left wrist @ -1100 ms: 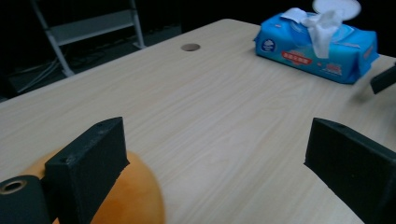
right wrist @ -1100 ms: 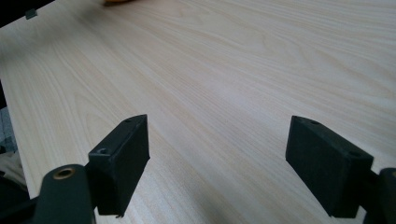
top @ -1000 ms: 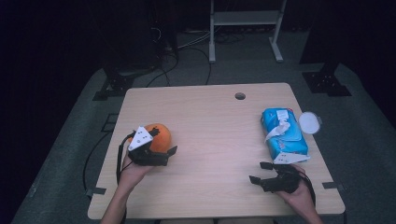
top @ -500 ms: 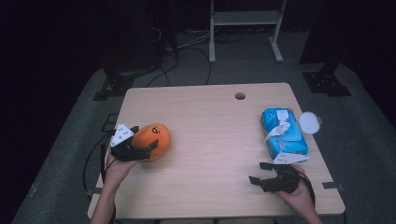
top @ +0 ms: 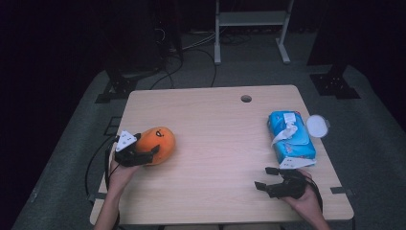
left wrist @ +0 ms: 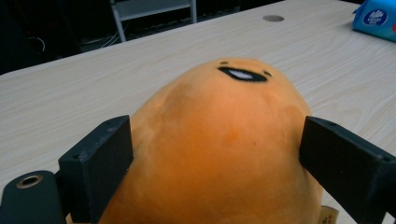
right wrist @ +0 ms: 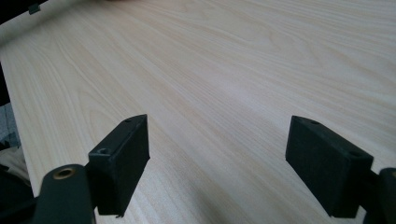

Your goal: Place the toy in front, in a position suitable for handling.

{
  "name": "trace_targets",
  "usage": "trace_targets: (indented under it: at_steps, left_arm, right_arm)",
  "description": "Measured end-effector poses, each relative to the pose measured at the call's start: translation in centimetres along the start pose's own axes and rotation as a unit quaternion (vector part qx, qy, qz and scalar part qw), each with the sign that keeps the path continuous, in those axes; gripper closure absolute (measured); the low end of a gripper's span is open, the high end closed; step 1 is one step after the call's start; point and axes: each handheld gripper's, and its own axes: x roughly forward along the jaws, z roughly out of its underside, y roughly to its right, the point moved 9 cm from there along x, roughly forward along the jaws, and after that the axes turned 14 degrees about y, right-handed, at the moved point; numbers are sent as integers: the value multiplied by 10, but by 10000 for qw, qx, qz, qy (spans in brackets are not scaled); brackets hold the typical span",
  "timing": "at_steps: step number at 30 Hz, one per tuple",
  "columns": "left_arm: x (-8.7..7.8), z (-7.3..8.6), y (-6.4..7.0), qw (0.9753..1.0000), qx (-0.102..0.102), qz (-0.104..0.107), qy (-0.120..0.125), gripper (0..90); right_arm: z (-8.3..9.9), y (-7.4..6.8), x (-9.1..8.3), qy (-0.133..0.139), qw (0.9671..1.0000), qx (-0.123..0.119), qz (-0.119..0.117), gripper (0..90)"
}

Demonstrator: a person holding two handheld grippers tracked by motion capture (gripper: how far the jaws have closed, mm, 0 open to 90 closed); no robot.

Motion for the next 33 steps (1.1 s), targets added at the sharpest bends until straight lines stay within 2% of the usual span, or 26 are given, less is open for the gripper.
trace_targets:
  at_steps: [6,9,11,14,18,25,33]
  left_arm:
    - [2,10,-2,9998,-9,-92,-150,132]
    - [2,12,-4,9997,-122,-106,-202,149]
    - [2,13,-4,9996,-108,-79,-249,190]
    - [0,14,-1,9996,54,46,-272,294]
    - [-1,14,1,9994,132,72,-301,355]
    - [0,9,4,9988,296,-123,-370,369]
    - [-1,2,8,9985,425,-67,-335,408]
  right_arm:
    - [0,-1,0,-11,10000,-8,-16,206]
    - [1,-1,1,-25,10000,-8,-20,206]
    - [1,-2,1,-33,10000,-14,-20,206]
    - [1,-2,2,-40,10000,-13,-20,207]
    - [2,-2,2,-55,10000,-11,-27,209]
    - [2,-3,2,-55,10000,-32,-50,210]
    - [2,-3,2,-67,9999,-34,-68,210]
